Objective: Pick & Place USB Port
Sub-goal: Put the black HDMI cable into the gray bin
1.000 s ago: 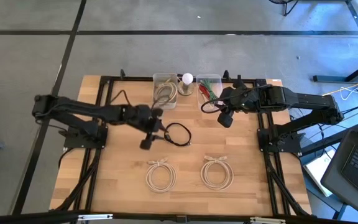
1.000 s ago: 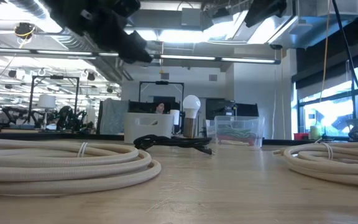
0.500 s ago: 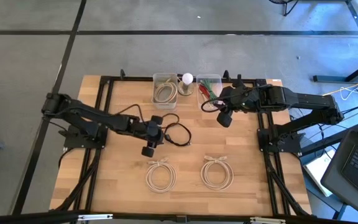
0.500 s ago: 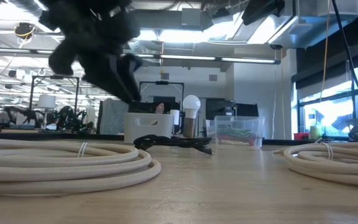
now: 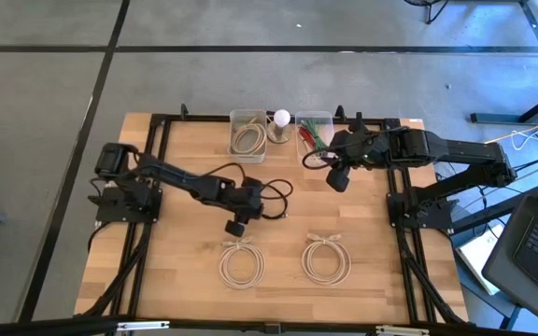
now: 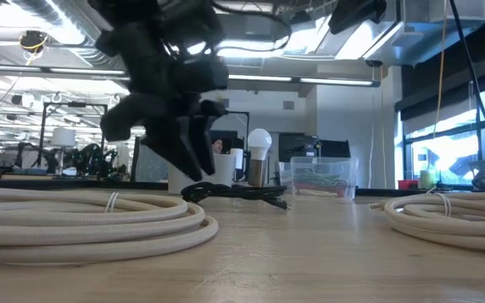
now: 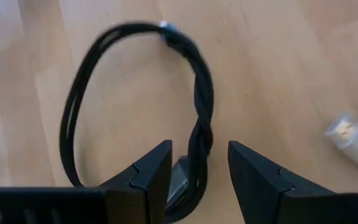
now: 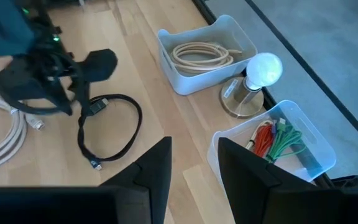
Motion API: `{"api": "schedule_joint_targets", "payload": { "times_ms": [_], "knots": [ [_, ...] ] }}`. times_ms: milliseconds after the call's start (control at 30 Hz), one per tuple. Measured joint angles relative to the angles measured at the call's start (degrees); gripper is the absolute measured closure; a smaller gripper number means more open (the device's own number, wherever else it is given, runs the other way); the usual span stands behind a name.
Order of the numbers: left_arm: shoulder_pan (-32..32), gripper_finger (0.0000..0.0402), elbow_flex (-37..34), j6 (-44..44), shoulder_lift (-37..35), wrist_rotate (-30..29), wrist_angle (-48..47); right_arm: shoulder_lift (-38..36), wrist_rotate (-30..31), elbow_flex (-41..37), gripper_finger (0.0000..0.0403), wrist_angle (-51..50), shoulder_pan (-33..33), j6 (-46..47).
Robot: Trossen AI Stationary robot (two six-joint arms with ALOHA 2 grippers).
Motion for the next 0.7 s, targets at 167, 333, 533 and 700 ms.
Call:
{"api": "schedule_joint_targets", "payload": {
  "times_ms": [167, 333, 533, 700],
  "knots": [
    [1.38, 0.0253, 0.84, -0.12, 2.83, 1.19, -0.9, 0.0, -0.41, 0.0, 0.027, -0.36, 0.0, 0.0],
    [2.26, 0.0252, 0.83, -0.16, 5.2, 1.77, -0.95, 0.0, -0.41, 0.0, 0.027, -0.37, 0.0, -0.15],
    [2.7, 0.032, 2.01, -1.14, 5.62, 1.85, -0.75, 0.0, -0.41, 0.0, 0.027, -0.42, 0.02, -0.15],
    [1.51, 0.0379, 5.43, -2.02, 2.99, 3.19, -4.07, 0.0, -0.41, 0.0, 0.027, -0.65, 0.01, -0.11]
  ]
}}
